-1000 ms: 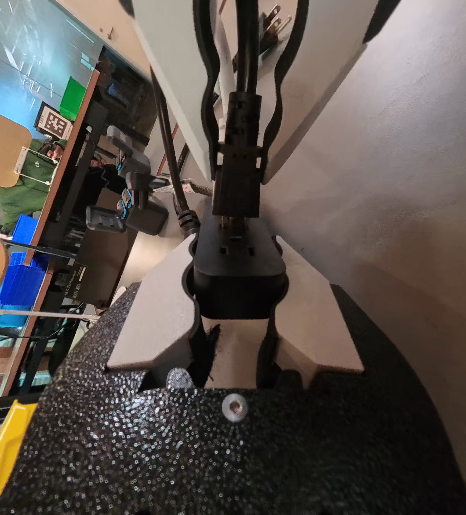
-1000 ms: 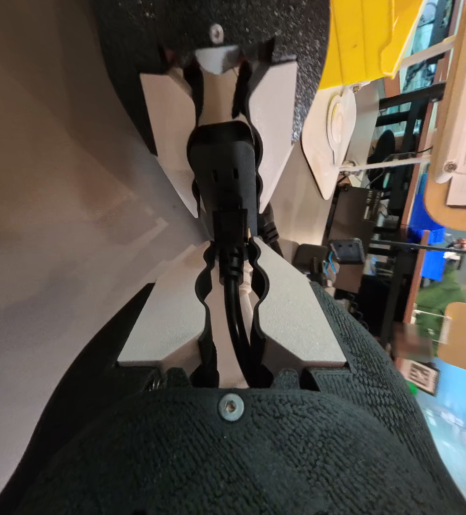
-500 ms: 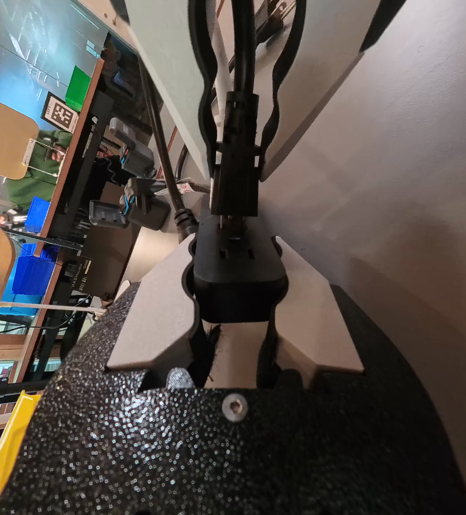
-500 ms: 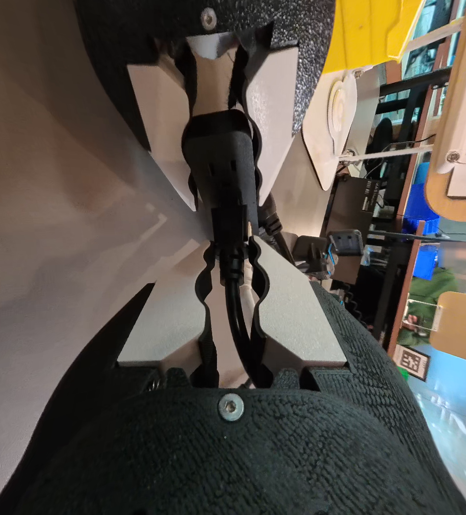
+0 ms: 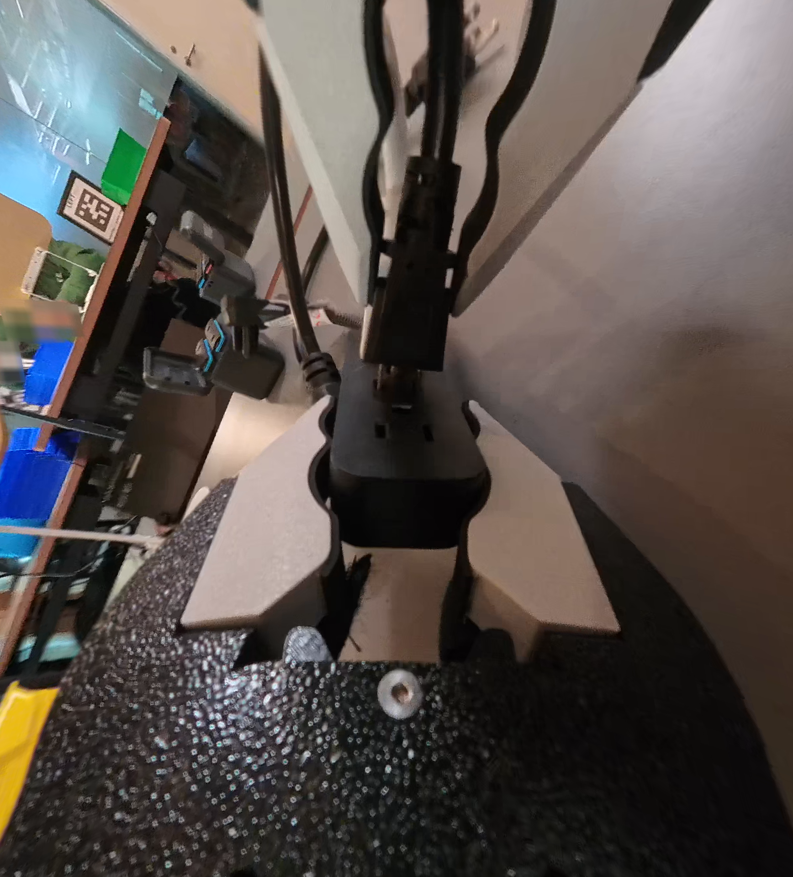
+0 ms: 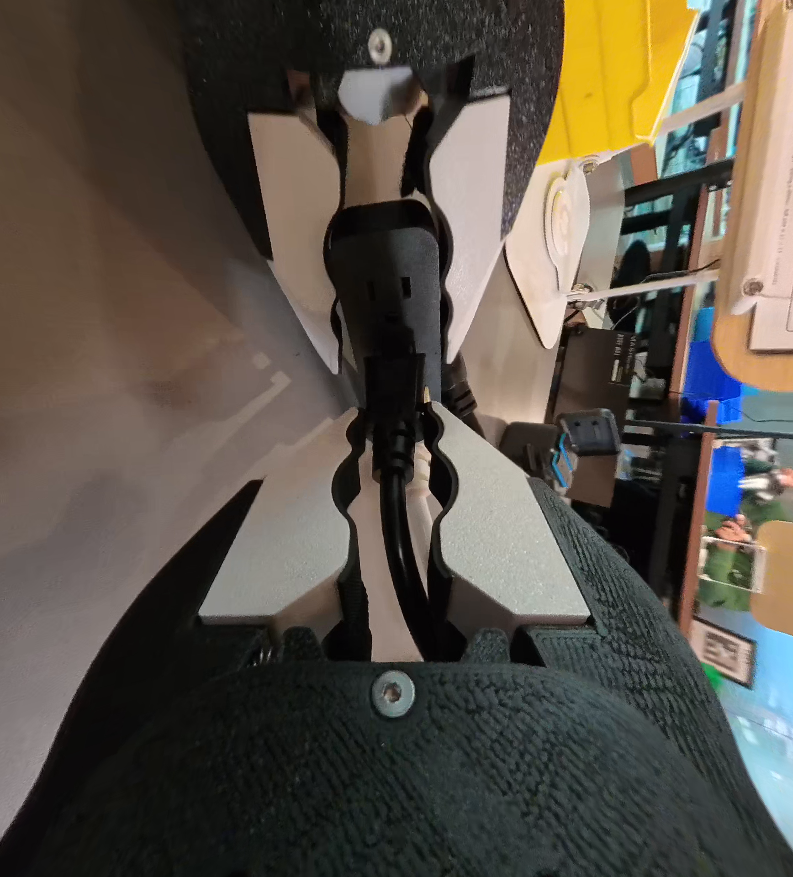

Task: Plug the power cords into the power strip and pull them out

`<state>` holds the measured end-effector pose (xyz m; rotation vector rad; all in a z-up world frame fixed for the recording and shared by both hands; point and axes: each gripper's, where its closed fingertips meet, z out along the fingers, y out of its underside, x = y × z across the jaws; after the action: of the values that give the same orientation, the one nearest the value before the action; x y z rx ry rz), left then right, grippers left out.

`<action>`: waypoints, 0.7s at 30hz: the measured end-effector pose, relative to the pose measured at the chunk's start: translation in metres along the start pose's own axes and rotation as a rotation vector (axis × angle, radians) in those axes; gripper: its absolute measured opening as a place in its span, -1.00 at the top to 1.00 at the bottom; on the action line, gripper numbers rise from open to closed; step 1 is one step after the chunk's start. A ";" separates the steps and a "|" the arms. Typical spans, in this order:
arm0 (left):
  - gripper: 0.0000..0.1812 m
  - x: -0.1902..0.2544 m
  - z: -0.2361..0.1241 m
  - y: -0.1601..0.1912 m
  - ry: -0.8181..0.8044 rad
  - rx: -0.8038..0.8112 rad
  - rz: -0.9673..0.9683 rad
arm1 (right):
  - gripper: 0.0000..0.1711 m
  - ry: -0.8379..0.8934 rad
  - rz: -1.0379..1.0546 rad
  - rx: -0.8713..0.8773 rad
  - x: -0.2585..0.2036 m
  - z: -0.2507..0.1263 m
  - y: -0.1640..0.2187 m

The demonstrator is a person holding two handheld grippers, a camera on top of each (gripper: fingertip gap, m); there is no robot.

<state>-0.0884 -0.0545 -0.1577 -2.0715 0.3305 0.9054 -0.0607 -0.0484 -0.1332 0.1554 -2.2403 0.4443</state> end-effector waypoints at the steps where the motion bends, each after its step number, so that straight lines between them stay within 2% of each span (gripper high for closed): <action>1: 0.44 0.001 -0.001 -0.005 0.022 0.029 -0.031 | 0.73 -0.018 0.037 0.017 0.000 -0.001 0.001; 7: 0.35 0.010 -0.014 -0.039 0.197 0.231 -0.111 | 0.73 -0.345 0.508 0.320 -0.007 -0.022 -0.006; 11: 0.35 0.006 -0.016 -0.034 0.251 0.208 -0.123 | 0.97 -0.379 0.670 0.598 0.016 -0.048 -0.024; 17: 0.30 0.013 -0.017 -0.029 0.226 0.201 -0.078 | 0.54 -0.216 0.602 0.482 0.036 -0.057 -0.004; 21: 0.28 0.038 -0.030 -0.033 0.301 0.221 -0.019 | 0.47 -0.122 0.536 0.415 0.044 -0.068 0.010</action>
<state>-0.0300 -0.0544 -0.1525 -1.9980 0.5447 0.5177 -0.0433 -0.0128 -0.0615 -0.2189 -2.2657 1.2152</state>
